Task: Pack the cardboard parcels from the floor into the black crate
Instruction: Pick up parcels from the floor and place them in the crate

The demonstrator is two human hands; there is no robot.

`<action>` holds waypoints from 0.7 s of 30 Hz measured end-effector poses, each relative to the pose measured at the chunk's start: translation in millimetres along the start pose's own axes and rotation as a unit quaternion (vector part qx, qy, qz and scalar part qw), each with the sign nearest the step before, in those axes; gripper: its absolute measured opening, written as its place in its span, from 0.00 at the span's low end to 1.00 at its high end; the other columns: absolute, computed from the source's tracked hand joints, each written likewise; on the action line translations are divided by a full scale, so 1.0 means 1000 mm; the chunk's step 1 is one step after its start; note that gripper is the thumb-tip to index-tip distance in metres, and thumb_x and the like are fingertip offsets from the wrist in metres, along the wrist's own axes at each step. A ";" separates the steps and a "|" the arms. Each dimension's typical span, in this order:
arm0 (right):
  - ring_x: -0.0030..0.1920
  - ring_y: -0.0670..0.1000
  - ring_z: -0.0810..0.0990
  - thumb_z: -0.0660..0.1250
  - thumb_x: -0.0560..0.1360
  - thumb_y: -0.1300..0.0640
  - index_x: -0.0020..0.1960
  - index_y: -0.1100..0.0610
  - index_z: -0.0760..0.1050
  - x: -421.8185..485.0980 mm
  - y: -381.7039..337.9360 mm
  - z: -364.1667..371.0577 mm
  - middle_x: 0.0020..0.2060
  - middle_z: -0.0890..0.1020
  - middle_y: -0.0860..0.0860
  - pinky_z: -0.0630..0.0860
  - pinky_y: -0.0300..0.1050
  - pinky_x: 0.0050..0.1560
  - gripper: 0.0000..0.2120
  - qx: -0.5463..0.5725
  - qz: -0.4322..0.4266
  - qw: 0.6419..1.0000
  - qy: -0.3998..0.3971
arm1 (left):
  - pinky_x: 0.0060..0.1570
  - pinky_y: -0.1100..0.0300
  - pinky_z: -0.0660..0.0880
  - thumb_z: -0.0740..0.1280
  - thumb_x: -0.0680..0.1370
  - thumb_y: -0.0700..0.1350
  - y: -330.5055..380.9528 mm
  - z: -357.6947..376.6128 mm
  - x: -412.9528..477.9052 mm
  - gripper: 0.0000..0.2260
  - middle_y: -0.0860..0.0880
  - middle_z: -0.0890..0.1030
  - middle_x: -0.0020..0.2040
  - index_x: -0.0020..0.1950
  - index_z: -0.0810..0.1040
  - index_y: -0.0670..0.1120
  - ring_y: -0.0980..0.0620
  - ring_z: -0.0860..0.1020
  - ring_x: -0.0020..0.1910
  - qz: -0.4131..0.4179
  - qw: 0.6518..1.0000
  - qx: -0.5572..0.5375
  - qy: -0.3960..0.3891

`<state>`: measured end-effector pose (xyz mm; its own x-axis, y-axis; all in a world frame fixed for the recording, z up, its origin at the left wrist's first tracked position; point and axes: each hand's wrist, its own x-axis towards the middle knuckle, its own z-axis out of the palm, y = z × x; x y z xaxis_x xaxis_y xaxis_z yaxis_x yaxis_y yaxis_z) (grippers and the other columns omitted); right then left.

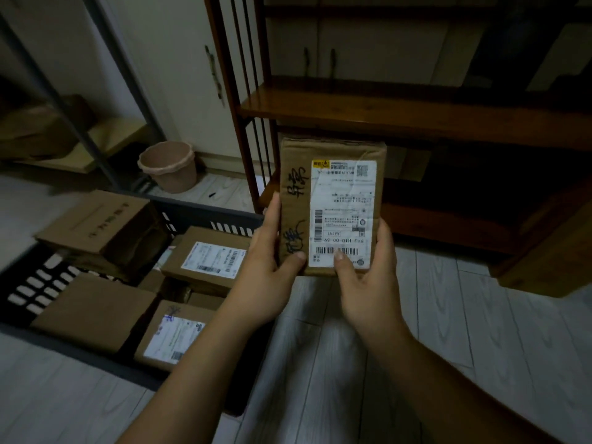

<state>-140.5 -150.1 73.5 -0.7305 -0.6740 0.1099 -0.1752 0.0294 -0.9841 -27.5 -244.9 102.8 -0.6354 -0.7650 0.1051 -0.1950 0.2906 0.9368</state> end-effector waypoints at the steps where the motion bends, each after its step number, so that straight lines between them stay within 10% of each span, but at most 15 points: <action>1: 0.61 0.40 0.75 0.65 0.77 0.61 0.76 0.46 0.54 -0.008 -0.017 0.000 0.68 0.70 0.46 0.77 0.33 0.53 0.33 -0.006 0.008 1.000 -0.002 | 0.68 0.47 0.67 0.65 0.72 0.48 0.018 -0.010 -0.001 0.37 0.57 0.65 0.71 0.69 0.47 0.75 0.58 0.67 0.69 -0.013 1.000 -0.002 -0.004; 5: 0.64 0.42 0.74 0.66 0.74 0.58 0.75 0.44 0.57 -0.025 -0.108 -0.002 0.69 0.70 0.46 0.77 0.48 0.61 0.34 -0.021 0.039 0.999 -0.020 | 0.59 0.51 0.76 0.66 0.76 0.38 0.105 -0.056 -0.003 0.34 0.62 0.74 0.64 0.65 0.56 0.73 0.62 0.76 0.58 -0.036 0.998 -0.044 -0.004; 21: 0.64 0.41 0.62 0.71 0.73 0.61 0.76 0.40 0.45 -0.052 -0.556 -0.030 0.75 0.54 0.44 0.75 0.34 0.48 0.45 -0.011 0.083 0.996 -0.007 | 0.36 0.67 0.79 0.68 0.75 0.39 0.497 -0.281 -0.038 0.25 0.58 0.76 0.52 0.69 0.67 0.54 0.63 0.78 0.44 -0.102 0.989 0.097 -0.032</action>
<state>-24.8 -109.4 619.0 -0.7408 -0.6693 -0.0571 -0.0672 0.1585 -0.9851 109.5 -232.4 658.5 -0.6126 -0.7832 -0.1065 -0.4605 0.2441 0.8535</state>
